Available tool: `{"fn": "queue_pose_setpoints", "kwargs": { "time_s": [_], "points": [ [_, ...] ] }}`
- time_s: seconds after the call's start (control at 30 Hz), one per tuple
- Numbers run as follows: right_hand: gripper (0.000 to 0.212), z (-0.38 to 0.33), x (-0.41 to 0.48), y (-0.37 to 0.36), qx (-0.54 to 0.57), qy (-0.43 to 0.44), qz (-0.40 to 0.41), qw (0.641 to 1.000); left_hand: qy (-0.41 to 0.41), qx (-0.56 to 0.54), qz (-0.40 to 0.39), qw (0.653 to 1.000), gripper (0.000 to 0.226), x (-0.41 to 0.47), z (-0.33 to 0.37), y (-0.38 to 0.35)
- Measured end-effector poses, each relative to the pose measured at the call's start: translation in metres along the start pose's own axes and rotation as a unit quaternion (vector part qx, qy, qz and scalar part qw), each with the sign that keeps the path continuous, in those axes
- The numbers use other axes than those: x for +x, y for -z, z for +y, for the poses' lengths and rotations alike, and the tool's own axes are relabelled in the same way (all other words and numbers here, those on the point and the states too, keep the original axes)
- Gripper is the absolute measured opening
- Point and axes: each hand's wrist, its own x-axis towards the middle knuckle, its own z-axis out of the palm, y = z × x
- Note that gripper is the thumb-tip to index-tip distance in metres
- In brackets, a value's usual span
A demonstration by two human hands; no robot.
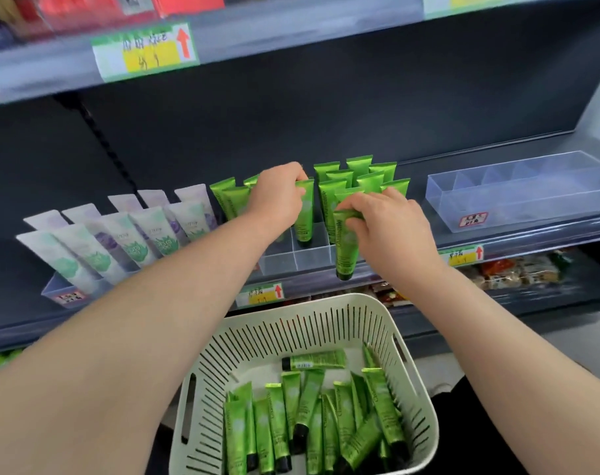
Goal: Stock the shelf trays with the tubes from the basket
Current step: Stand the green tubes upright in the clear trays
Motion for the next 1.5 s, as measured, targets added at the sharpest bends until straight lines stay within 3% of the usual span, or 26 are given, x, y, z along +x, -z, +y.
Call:
{"fn": "queue_pose_setpoints", "kwargs": {
  "time_s": [0.13, 0.4, 0.6, 1.17, 1.33, 1.5],
  "points": [
    [0.027, 0.0, 0.005, 0.001, 0.008, -0.002, 0.0, 1.0, -0.003, 0.013, -0.027, 1.0, 0.032, 0.004, -0.006, -0.007],
    [0.028, -0.014, 0.017, 0.008, 0.002, 0.005, 0.006, 1.0, -0.016, 0.004, 0.022, 1.0, 0.037, -0.012, -0.015, 0.015],
    [0.025, -0.034, 0.041, 0.011, -0.01, 0.007, 0.042, 0.999, -0.062, 0.084, -0.016, 0.994, 0.043, -0.047, -0.029, 0.031],
    [0.034, -0.035, 0.069, -0.058, -0.072, 0.022, -0.054, 0.996, -0.077, 0.074, -0.059, 0.993, 0.036, -0.072, -0.057, 0.013],
    [0.032, -0.033, 0.065, -0.058, -0.045, 0.036, -0.013, 0.998, -0.075, 0.053, -0.067, 0.994, 0.029, -0.077, -0.063, 0.007],
    [0.026, -0.031, 0.036, -0.05, -0.023, 0.075, 0.101, 0.992, -0.083, 0.021, -0.068, 0.994, 0.032, -0.094, -0.062, -0.001]
  ]
}}
